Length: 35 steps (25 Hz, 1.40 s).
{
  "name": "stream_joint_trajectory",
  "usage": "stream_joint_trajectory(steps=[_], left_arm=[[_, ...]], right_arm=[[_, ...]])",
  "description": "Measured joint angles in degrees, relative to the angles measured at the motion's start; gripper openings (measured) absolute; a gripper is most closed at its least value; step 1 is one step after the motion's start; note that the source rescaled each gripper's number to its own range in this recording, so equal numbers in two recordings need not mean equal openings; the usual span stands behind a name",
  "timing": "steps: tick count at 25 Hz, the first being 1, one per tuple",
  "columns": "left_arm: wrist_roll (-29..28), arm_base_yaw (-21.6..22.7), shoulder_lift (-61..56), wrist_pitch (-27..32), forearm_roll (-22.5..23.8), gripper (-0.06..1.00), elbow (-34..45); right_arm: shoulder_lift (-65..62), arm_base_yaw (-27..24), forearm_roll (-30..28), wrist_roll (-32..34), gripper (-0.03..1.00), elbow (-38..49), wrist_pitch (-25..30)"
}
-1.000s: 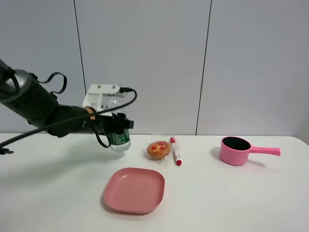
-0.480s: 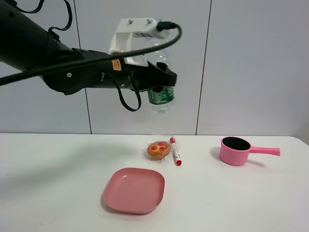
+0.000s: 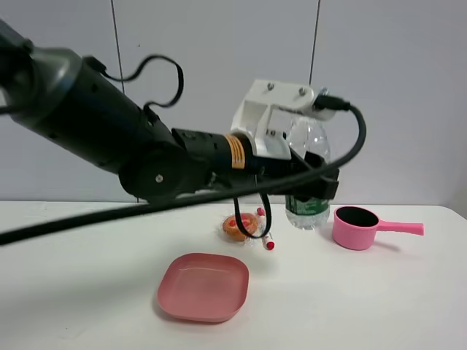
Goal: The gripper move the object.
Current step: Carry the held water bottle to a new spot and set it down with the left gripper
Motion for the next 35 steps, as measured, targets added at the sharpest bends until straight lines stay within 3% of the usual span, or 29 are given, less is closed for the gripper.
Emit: stream_joint_trajectory(steps=[6, 19, 35], left_arm=[[-0.14, 0.0, 8.87, -4.0, -0.08, 0.08, 0.0], [-0.21, 0.06, 15.28, -5.02, -0.07, 0.08, -3.75], [2.87, 1.09, 16.32, -1.84, -0.06, 0.08, -4.02]], right_arm=[[0.0, 0.0, 0.0, 0.0, 1.0, 0.0, 0.0], [0.0, 0.0, 0.0, 0.0, 1.0, 0.0, 0.0], [0.0, 0.0, 0.0, 0.0, 1.0, 0.0, 0.0]])
